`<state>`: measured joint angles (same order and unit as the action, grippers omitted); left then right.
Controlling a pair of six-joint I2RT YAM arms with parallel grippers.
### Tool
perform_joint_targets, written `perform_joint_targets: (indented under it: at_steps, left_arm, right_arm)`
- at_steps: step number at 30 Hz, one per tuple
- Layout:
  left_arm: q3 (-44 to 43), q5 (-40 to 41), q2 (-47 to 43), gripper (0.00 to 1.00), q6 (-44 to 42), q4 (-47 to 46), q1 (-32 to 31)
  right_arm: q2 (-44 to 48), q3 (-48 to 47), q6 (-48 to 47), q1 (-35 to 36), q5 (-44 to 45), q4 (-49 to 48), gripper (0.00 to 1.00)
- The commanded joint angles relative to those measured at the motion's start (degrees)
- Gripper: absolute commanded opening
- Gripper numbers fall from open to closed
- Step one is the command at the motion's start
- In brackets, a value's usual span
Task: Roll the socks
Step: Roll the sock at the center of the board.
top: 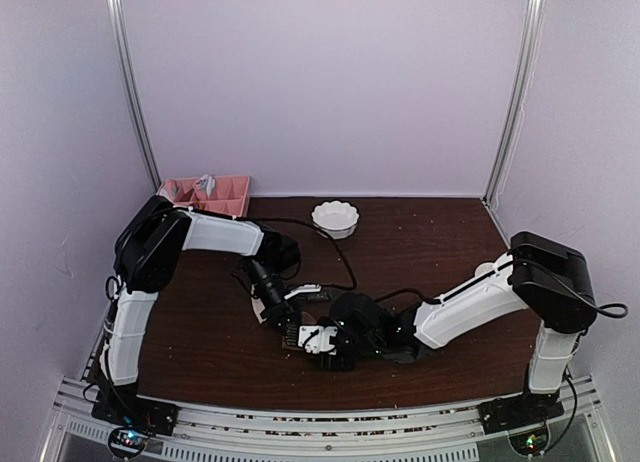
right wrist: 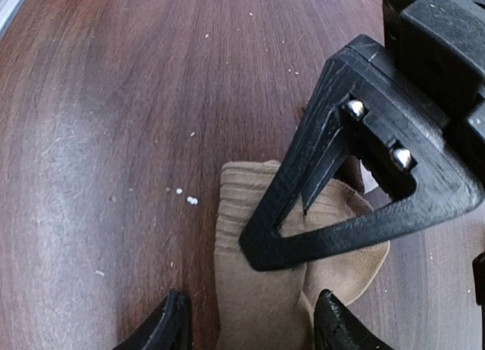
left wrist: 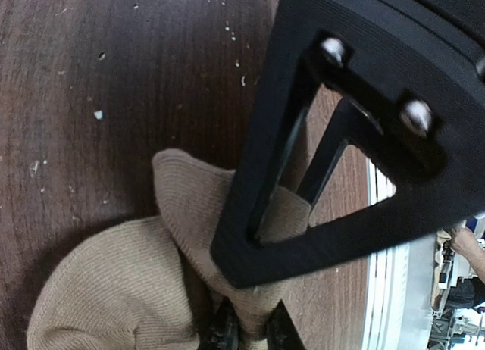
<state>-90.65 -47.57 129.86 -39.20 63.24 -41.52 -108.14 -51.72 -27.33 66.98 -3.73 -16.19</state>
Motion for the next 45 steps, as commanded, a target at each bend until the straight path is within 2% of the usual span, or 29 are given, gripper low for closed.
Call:
perform_joint_targets:
  at_steps: [1, 3, 8, 12, 13, 14, 15, 21, 26, 34, 39, 42, 43, 44, 45]
  left_arm:
    - [-0.64, 1.96, 2.67, 0.1, -1.76, 2.14, -0.14]
    - [-0.71, 1.81, 2.75, 0.11, -1.9, 2.42, -0.15]
    - [-1.21, 1.72, 2.89, 0.14, -2.51, 3.42, -0.16]
    - [-1.23, 1.17, 1.97, 0.27, -3.52, 4.22, 0.56]
    - [-0.89, 0.9, 1.27, 0.4, -3.92, 4.21, 0.97]
    - [-0.33, 0.82, 0.29, 0.86, -3.92, 3.71, 1.45]
    - [0.59, 0.82, -1.14, 0.97, -3.45, 2.49, 2.09]
    - [7.09, 6.23, -13.14, 0.98, 2.39, -7.94, 4.48]
    - [11.16, 14.74, -22.08, 0.98, 7.09, -15.61, 4.95]
    - [19.02, 19.28, -31.5, 0.98, 7.81, -22.93, 5.85]
    - [21.14, 29.35, -39.26, 0.98, 11.3, -27.47, 5.96]
    - [19.5, 38.8, -34.94, 0.98, 16.85, -26.61, 6.59]
    - [16.85, 37.46, -31.44, 0.98, 14.77, -21.89, 7.1]
    - [14.19, 32.01, -28.23, 0.98, 12.31, -16.55, 7.92]
    - [13.28, 29.15, -27.13, 0.98, 11.99, -14.87, 8.16]
  right_arm:
    - [-2.41, -2.02, -2.15, -0.49, 1.86, 2.01, 0.54]
    - [-3.13, -2.74, -2.03, -0.68, 1.39, 2.8, 0.48]
    - [-4.94, -3.65, -1.15, -0.99, 0.51, 5.2, 0.25]
    - [-6.42, -4.01, 2.07, -1.79, -1.63, 7.97, 0.16]
    - [-6.65, -4.07, 2.94, -2.07, -2.45, 8.72, 0.15]
    - [-6.85, -4.23, 4.02, -2.37, -3.19, 9.76, 0.12]
    - [-6.97, -4.46, 4.99, -2.58, -4.25, 10.98, 0.09]
    - [-6.07, -5.72, 11.38, -3.88, -10.28, 17.78, 0.0]
    - [-6.19, -7.45, 15.8, -4.03, -14.57, 23.76, 0.0]
    - [-11.76, -14.92, 24.62, -8.57, -25.48, 31.96, 0.0]
    - [-16.24, -17.63, 32.87, -12.99, -32.53, 34.44, 0.0]
    - [-17.52, -18.19, 36.95, -14.39, -35.25, 35.32, 0.0]
    - [-17.48, -18.15, 38.23, -14.51, -35.85, 35.25, 0.0]
    - [-17.47, -18.14, 39.21, -14.61, -36.42, 35.29, 0.0]
    - [-17.5, -18.1, 40.55, -14.84, -37.21, 35.11, 0.0]
